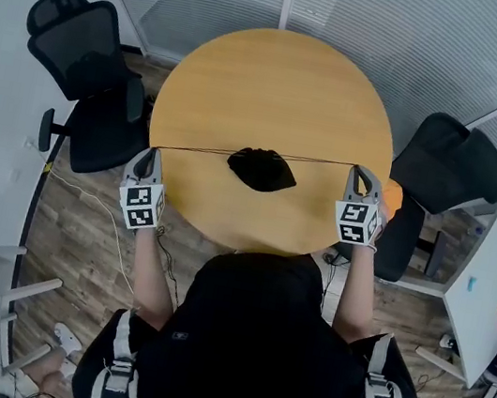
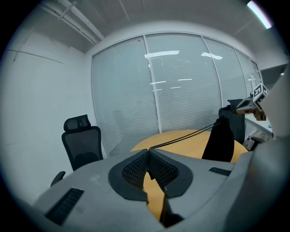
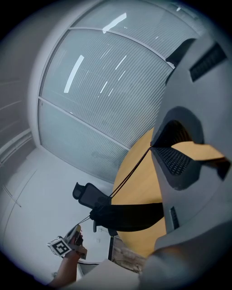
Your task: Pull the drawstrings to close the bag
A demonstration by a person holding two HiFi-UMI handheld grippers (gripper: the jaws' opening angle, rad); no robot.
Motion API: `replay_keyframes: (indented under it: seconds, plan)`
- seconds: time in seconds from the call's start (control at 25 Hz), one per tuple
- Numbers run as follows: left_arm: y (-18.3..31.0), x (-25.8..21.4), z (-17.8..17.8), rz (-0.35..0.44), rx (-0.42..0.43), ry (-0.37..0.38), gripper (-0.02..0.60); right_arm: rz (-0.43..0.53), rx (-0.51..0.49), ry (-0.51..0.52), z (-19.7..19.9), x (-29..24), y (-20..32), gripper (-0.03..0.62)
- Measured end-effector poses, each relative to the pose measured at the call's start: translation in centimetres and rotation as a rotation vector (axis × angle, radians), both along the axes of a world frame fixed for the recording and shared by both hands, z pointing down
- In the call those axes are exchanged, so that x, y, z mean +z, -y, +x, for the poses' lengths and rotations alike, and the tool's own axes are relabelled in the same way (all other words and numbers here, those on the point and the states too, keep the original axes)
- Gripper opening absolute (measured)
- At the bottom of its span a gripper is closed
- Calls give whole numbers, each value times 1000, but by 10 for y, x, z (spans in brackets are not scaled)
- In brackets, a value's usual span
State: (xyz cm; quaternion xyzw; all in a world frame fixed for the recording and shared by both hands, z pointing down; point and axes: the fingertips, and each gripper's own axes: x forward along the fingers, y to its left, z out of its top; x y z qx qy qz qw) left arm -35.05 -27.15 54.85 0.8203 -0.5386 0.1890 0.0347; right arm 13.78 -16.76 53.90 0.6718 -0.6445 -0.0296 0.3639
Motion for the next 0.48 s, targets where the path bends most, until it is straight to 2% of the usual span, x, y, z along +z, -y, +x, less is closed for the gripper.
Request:
replay_keyframes:
  seconds: [0.48]
  plan:
    - [-6,4,7,13,1,-3,18,17,-20,-18,7,-1,4,58]
